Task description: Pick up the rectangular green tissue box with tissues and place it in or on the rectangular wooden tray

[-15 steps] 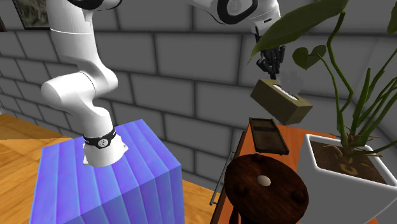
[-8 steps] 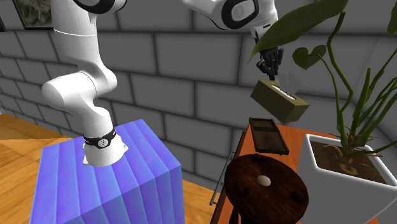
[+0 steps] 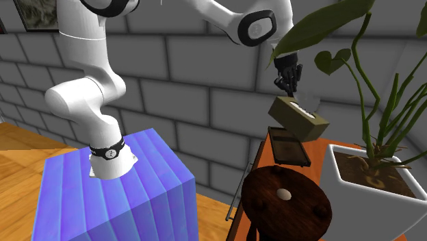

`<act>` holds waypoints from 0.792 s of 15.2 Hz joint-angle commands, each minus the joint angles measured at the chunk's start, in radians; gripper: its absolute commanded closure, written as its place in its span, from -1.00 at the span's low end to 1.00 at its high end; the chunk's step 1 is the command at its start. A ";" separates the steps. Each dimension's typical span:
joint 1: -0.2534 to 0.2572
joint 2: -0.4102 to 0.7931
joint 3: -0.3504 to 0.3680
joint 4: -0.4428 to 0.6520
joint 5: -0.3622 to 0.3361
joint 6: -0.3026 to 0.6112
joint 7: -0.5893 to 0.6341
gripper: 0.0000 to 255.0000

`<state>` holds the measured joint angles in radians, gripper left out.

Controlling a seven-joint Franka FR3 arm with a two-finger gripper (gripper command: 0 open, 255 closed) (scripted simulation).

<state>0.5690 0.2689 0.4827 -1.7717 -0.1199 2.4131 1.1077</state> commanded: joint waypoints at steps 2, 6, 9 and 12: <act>0.001 0.011 -0.004 -0.029 -0.009 0.040 0.004 1.00; 0.006 0.032 -0.011 -0.057 -0.025 0.087 0.014 1.00; 0.011 0.050 -0.019 -0.077 -0.040 0.123 0.023 1.00; 0.011 0.050 -0.018 -0.077 -0.040 0.123 0.023 1.00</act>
<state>0.5819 0.3178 0.4662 -1.8453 -0.1595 2.5350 1.1313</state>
